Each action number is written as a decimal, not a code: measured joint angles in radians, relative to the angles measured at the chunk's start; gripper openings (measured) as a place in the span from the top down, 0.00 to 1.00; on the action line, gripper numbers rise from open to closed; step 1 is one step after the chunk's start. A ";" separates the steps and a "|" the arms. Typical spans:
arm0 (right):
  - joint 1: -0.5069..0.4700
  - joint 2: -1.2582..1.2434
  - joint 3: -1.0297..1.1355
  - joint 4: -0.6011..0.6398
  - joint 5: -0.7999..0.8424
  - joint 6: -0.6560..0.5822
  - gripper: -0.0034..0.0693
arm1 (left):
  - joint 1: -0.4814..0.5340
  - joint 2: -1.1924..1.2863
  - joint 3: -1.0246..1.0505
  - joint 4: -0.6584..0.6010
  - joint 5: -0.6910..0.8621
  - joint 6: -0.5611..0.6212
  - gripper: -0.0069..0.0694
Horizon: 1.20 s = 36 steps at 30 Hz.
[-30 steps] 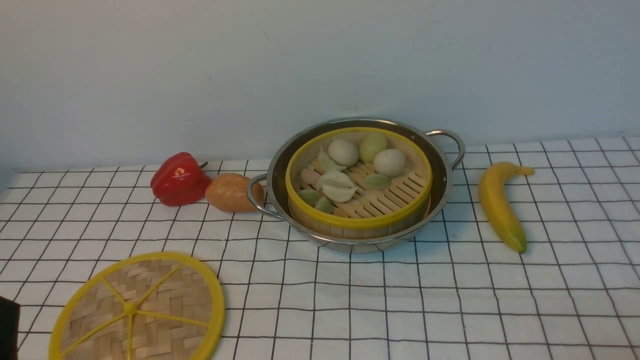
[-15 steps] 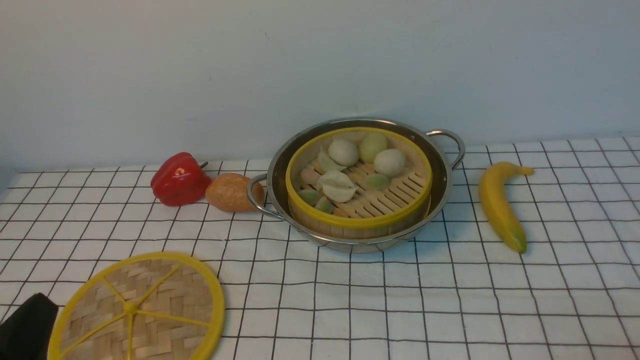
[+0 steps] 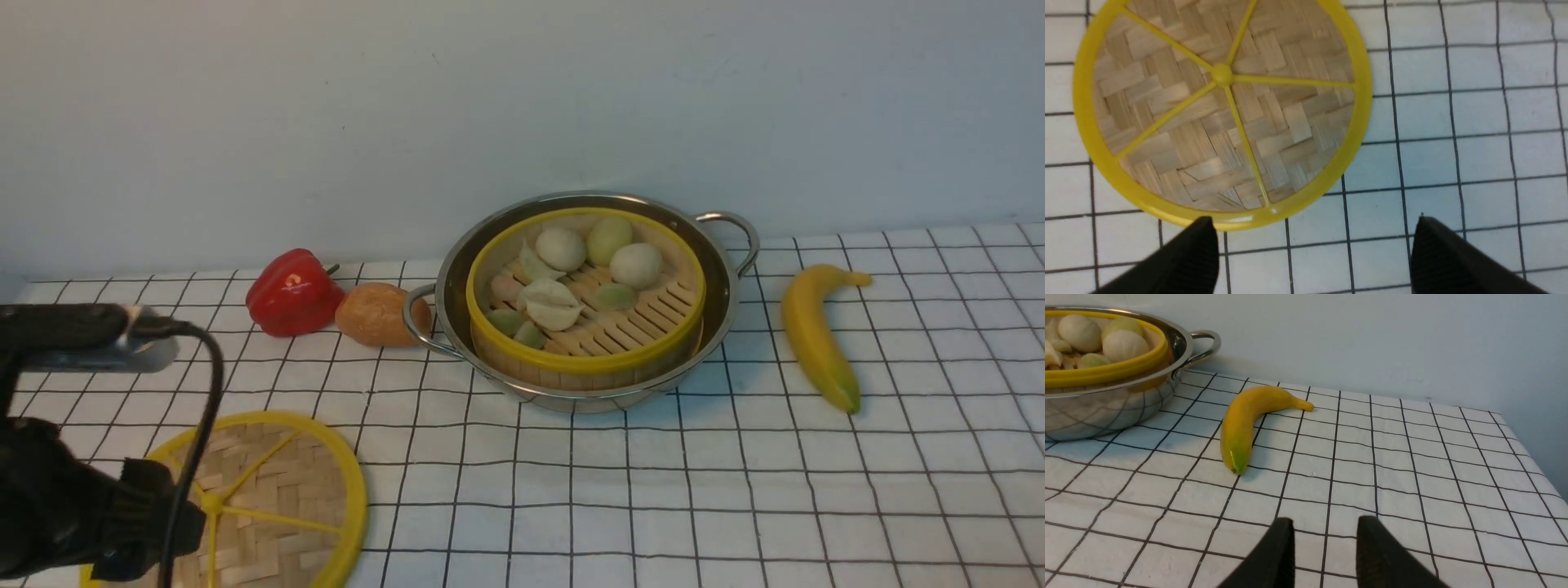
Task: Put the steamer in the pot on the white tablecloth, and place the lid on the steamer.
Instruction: 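Grasp the bamboo steamer lid lying on the table by its centre knob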
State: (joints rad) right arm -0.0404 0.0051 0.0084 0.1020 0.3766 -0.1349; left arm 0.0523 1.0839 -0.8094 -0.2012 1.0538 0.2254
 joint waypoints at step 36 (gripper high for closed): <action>0.000 0.000 0.001 0.000 -0.001 0.001 0.62 | -0.001 0.593 -0.172 0.186 -0.223 -0.068 0.49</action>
State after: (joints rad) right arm -0.0404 0.0051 0.0092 0.1020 0.3757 -0.1338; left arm 0.0512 1.6769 -0.9817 -0.0147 0.8309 0.1577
